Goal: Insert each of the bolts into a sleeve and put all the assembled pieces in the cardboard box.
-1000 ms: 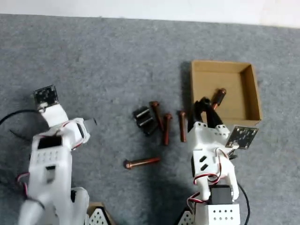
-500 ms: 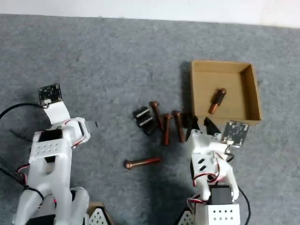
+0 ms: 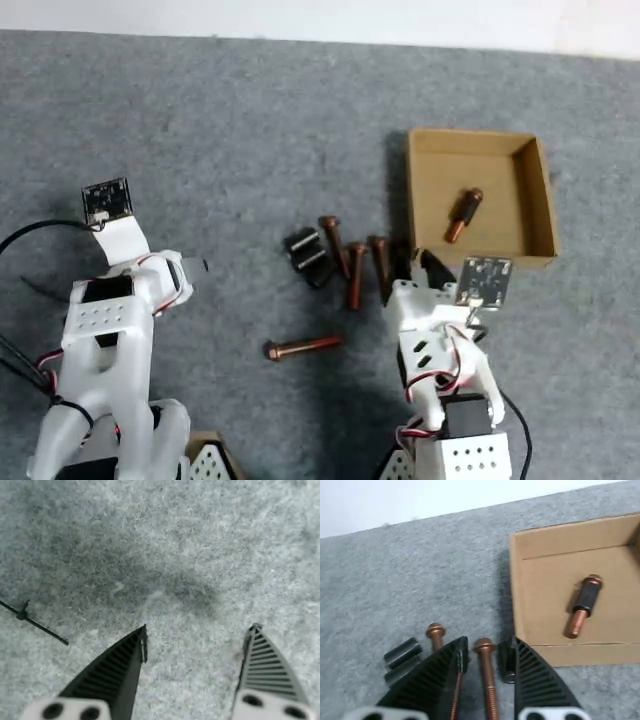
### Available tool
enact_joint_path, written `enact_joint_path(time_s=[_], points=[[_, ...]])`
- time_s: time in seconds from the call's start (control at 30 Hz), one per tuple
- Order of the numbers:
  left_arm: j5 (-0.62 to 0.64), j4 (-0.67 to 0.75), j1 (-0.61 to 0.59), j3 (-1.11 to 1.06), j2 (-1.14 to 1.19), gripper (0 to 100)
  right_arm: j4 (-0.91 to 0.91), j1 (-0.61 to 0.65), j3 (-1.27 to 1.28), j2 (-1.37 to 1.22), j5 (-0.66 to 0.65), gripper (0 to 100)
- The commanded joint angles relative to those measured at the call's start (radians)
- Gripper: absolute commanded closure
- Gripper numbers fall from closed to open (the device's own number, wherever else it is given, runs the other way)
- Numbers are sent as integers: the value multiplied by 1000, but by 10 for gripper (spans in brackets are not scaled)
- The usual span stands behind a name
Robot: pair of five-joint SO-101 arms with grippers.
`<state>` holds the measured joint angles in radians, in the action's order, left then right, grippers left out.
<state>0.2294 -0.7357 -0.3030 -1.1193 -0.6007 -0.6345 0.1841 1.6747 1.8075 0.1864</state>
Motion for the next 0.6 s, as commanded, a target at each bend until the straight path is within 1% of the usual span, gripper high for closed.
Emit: enact_joint_path(time_s=[0.0,0.17,0.23,0.37,0.47,0.57], points=[[-2,17,-7,48,-2,708,-5,21,10,5,-48,890],[-2,18,-7,48,-1,708,-8,22,8,5,-66,890],[-2,18,-7,48,-1,708,-54,22,2,5,-66,890],[-2,18,-7,48,-1,708,-124,114,-36,-5,-69,889],[-2,20,-7,48,-1,708,-136,180,-62,-90,-114,889],[-2,20,-7,48,1,708,-113,186,-122,-229,-118,889]])
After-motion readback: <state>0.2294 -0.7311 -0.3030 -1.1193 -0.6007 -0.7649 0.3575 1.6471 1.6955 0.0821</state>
